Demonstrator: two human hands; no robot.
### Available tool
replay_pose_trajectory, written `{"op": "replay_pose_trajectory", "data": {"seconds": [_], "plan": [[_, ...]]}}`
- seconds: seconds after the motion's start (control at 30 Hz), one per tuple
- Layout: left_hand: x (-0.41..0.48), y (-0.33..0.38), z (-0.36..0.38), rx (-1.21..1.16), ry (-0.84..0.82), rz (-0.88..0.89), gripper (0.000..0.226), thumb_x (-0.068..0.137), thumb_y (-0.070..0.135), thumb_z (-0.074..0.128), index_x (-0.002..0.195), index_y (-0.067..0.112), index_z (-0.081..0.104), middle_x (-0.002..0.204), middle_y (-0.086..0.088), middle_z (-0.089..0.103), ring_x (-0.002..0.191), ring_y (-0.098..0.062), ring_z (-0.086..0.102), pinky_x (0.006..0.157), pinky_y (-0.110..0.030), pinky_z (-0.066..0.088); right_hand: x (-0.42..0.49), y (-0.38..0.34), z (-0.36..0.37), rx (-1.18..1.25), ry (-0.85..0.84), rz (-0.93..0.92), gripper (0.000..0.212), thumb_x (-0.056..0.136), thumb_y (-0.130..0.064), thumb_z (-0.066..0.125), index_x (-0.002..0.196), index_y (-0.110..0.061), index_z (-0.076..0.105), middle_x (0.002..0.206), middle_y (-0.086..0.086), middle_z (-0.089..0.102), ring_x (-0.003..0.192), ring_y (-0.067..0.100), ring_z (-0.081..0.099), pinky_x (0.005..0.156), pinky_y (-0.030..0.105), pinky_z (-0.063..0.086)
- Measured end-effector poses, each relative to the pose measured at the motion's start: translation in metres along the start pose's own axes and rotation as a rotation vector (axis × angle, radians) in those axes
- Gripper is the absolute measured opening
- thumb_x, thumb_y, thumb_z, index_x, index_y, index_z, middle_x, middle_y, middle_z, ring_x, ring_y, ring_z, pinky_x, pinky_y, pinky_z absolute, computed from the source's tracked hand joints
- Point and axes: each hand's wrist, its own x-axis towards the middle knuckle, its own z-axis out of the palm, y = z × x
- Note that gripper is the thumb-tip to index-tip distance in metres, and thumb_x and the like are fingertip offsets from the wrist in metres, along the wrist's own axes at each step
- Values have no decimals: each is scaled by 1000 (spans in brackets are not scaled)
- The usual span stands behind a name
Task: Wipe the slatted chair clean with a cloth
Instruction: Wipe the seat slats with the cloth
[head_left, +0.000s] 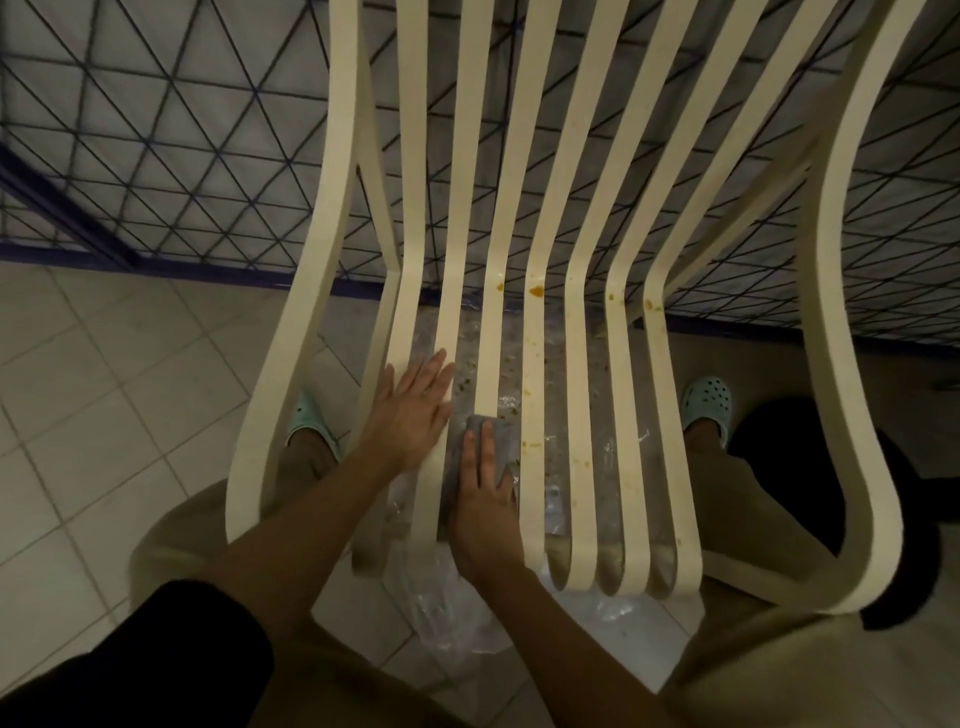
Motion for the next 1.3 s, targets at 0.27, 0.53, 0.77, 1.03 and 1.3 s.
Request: {"op": "replay_pose_trajectory", "data": {"seconds": [0.27, 0.53, 0.77, 1.03, 1.3], "plan": [[18, -2, 2, 93, 38, -12, 57, 98, 41, -2, 153, 23, -7, 160, 3, -14, 147, -16, -13, 120, -50, 2, 69, -3, -17, 21, 59, 21, 108, 88, -25, 63, 148, -23, -27, 153, -4, -37, 143, 35, 20, 114, 48, 31], [21, -4, 7, 48, 61, -31, 59, 99, 41, 1, 154, 19, -1, 161, 1, -10, 148, -14, -10, 120, -47, 8, 140, -2, -43, -37, 149, -13, 96, 91, -11, 55, 149, -12, -22, 154, 10, -34, 131, 32, 42, 94, 39, 51], [22, -4, 6, 1, 59, -51, 60, 98, 43, -2, 154, 21, -3, 161, 5, -12, 148, -11, -10, 120, -45, 5, 189, -4, -54, 59, 185, 13, 90, 92, -10, 53, 152, -11, -15, 159, 8, -23, 134, 35, 37, 103, 41, 43], [20, -5, 7, -20, 70, -46, 57, 100, 42, 6, 154, 22, 1, 161, 7, -7, 148, -9, -1, 120, -46, 8, 195, 0, -49, 382, 225, 100, 71, 101, -39, 37, 153, -17, -6, 160, 14, 9, 136, 37, 35, 108, 50, 38], [21, -4, 7, -16, 72, -55, 58, 100, 43, 7, 154, 22, 2, 161, 6, -7, 148, -10, 1, 120, -45, 8, 193, 11, -40, 807, 269, 229, 42, 104, -33, 33, 128, -1, 44, 118, 14, 59, 106, 24, 58, 84, 25, 41]]}}
